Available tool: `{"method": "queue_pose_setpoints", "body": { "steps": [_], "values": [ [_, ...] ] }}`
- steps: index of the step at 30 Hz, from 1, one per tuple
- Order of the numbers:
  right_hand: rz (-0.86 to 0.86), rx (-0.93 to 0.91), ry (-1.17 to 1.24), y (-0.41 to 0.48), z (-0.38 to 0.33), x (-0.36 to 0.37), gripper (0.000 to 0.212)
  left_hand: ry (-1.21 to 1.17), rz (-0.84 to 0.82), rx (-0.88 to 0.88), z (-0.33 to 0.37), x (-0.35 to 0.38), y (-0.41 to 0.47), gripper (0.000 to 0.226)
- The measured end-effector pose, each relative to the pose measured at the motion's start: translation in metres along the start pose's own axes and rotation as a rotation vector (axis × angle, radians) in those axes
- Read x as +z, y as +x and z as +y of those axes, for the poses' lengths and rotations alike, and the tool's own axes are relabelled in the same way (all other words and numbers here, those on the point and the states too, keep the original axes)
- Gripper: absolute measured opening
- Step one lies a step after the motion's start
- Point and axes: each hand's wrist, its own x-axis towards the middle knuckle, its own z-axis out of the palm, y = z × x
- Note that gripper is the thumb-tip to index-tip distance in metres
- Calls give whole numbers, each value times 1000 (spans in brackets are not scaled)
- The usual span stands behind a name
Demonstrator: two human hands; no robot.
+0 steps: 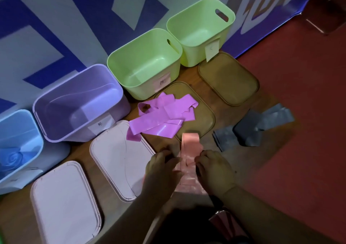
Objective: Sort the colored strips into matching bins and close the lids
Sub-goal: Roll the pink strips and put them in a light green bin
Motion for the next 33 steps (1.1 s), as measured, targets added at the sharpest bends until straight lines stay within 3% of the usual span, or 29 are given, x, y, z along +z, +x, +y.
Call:
{"method": "queue_pose_setpoints", "body": {
  "steps": [5,10,15,19,23,27,33],
  "values": [
    [147,-72,226,-6,-13,-39,28,-144,110,134,3,-11,7,25],
    [202,-158,371,-7,-21,-74,18,-269,220,219,17,-32,10,10],
    [221,-91,530,-5,-26,-93,15,-570,119,-52,29,-60,11,4],
    [208,-10,548,-9,-14,-81,22,-721,172,-259,22,-74,6,17],
    [43,-126,417,-20,-5,-46,14,-636,145,-334,5,-74,-3,18],
    [-138,-167,345,-27,6,-4,24,-615,110,-416,1,-65,-13,17],
    [-99,-243,235,-28,9,19,22,-596,86,-473,-2,-57,-22,18]
  ]
}}
